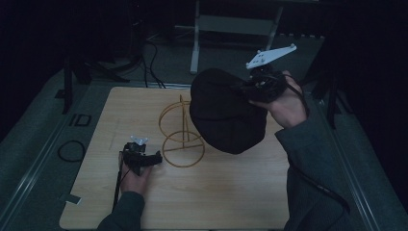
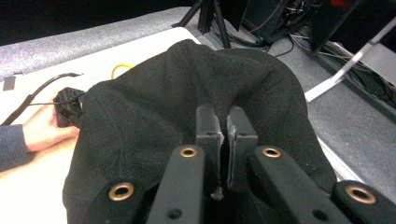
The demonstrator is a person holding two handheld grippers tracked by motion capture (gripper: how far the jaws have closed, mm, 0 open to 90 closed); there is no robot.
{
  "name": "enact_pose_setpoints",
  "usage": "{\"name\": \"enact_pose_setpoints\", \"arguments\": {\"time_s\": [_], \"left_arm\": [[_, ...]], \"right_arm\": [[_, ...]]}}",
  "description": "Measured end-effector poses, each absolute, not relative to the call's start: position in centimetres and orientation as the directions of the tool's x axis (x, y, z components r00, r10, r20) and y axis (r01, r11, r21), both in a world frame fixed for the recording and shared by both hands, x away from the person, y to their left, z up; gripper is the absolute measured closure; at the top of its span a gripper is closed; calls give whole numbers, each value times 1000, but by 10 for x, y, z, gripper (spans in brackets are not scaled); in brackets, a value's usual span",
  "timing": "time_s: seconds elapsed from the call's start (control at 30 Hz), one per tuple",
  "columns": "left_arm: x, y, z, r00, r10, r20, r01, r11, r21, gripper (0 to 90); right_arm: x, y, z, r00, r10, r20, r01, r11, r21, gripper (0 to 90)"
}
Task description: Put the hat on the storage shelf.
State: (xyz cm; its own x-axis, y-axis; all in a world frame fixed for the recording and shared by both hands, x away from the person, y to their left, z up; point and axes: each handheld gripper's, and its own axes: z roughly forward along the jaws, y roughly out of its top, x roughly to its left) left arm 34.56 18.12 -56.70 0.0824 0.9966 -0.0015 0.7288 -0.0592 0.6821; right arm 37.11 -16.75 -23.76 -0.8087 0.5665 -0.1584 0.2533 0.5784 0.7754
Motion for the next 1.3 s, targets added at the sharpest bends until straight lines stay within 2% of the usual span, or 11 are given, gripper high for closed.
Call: {"name": "enact_pose_setpoints", "arguments": {"time_s": [1.3], "left_arm": [[346,181,-567,86,996,0,729,-63,681,7]], "right_arm": [[388,-79,-237,-874,462,-151,194,617,762,861]]}}
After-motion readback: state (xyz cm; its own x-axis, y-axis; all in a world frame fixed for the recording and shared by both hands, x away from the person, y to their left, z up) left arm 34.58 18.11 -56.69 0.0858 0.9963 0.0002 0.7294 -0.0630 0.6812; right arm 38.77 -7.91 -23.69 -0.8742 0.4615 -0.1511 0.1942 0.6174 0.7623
